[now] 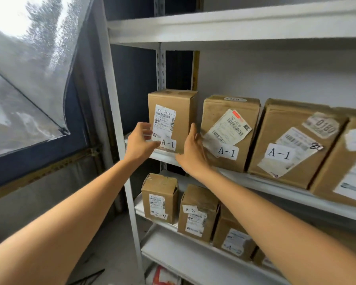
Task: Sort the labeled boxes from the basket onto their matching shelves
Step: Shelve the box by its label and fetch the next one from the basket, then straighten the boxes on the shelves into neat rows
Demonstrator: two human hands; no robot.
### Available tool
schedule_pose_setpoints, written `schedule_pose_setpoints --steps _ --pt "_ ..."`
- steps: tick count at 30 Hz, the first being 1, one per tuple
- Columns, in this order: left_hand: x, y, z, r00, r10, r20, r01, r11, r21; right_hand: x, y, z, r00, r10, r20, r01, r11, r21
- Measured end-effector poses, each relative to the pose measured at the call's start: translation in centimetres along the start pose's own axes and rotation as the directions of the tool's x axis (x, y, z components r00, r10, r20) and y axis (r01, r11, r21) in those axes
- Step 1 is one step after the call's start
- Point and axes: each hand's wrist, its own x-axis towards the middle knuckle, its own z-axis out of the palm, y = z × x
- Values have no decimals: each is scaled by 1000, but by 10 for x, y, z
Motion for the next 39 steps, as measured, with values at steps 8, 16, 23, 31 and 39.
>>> schedule_pose_setpoints --steps 8,16,23,31,39 --pt "-119 66 38 933 35 358 -184 901 393 -101 51 -77 960 -64 273 132 962 -240" --pt "-230 125 146 811 27 585 -367 801 472 -228 178 -180 929 186 318 -31 900 -436" --pt "-329 198 283 625 124 771 -520 803 293 -347 292 -290 898 416 145 -304 823 -480" --pt "-398 256 394 404 158 901 -693 696 189 -450 371 -379 816 577 -5 -512 719 -470" --pt "-438 283 507 274 205 940 -685 727 41 -490 443 -428 748 660 -72 -601 627 -496"
